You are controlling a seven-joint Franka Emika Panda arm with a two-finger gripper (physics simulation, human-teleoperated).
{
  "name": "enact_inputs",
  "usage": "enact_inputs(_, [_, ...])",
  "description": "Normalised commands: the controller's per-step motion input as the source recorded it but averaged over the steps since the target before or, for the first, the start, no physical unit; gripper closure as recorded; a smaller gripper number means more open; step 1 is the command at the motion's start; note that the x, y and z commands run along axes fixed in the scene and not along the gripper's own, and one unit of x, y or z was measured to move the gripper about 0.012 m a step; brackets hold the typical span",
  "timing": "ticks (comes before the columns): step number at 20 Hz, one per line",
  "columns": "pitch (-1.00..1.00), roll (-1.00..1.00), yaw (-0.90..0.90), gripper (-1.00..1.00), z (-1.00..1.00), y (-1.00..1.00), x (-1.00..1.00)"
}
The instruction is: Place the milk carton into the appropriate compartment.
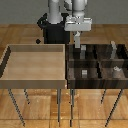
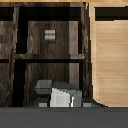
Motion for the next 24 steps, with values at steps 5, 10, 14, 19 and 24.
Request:
enact_inputs(5, [0.0, 0.0, 0.0, 1.0, -0.6, 0.2, 0.0])
enact_inputs(10, [0.0, 0.0, 0.0, 1.0, -1.0, 0.0, 0.0])
enact_inputs(14, [0.0, 0.0, 0.0, -1.0, -0.5, 0.0, 0.0])
enact_inputs(19, [0.0, 0.0, 0.0, -1.0, 0.0, 0.0, 0.0])
enact_inputs(24, [0.0, 0.0, 0.0, -1.0, 0.0, 0.0, 0.0])
